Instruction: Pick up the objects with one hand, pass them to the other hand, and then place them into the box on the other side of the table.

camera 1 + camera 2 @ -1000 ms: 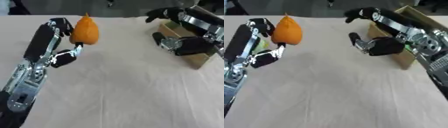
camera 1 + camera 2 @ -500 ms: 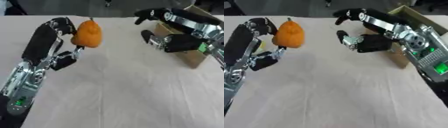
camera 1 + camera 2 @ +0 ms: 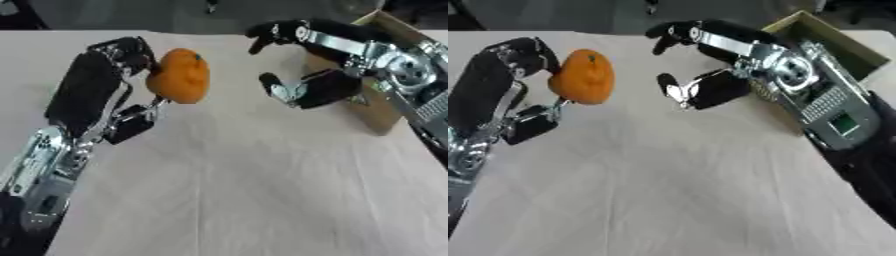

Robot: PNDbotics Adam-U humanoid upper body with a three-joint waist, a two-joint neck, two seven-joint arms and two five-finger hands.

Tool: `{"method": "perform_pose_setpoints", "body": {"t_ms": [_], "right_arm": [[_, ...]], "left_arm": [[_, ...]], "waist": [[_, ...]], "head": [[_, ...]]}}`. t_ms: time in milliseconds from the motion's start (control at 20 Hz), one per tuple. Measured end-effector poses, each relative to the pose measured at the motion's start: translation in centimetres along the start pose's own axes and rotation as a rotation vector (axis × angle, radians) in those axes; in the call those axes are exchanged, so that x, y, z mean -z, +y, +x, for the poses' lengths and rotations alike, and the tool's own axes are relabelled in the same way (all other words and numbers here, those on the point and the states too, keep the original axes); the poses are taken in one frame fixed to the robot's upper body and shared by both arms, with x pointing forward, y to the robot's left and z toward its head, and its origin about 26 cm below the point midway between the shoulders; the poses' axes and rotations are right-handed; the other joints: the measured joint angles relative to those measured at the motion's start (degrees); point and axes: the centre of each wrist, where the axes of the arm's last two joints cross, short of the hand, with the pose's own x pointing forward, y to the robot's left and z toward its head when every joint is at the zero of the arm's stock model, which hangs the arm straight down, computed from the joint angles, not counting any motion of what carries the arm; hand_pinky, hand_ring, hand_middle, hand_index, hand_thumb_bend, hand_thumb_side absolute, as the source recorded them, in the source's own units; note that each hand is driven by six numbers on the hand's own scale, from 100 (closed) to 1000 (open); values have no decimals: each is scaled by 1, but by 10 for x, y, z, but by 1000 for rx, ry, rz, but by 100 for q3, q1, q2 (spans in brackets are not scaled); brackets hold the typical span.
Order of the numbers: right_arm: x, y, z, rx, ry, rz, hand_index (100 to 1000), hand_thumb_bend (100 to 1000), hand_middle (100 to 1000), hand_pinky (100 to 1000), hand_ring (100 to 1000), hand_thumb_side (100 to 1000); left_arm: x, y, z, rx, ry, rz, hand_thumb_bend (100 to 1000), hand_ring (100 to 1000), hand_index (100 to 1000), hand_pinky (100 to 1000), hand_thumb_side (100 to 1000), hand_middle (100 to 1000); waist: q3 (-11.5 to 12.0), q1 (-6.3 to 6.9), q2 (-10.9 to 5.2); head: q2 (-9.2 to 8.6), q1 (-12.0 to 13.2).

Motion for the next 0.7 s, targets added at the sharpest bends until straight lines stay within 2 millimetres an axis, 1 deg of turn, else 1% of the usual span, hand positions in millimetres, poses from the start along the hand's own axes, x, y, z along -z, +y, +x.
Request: {"method": "perform_pose_setpoints", "body": {"t_ms": [100, 300, 500, 700], "right_arm": [[3, 0, 1, -8, 4, 5, 953, 100, 801, 1000, 949, 162], [8, 2, 2, -16, 11, 11, 955, 100, 801, 1000, 953, 145], [13, 4, 4, -13, 8, 12, 965, 100, 807, 1000, 959, 100], [17, 5, 9, -7, 2, 2, 969, 100, 810, 1000, 961, 100]], "left_arm": [[1, -1, 2, 10, -6, 5, 256, 542, 518, 523, 100, 521], [2, -1, 4, 29, -18, 13, 261, 542, 519, 523, 100, 521], [3, -2, 6, 38, -25, 19, 273, 544, 520, 525, 100, 522], [4, -3, 8, 50, -29, 23, 284, 546, 524, 526, 100, 523]], "waist": [[8, -10, -16], [14, -13, -17], [17, -14, -17], [18, -14, -18]], "head": [[1, -8], [3, -23], [6, -29], [14, -31]]}}
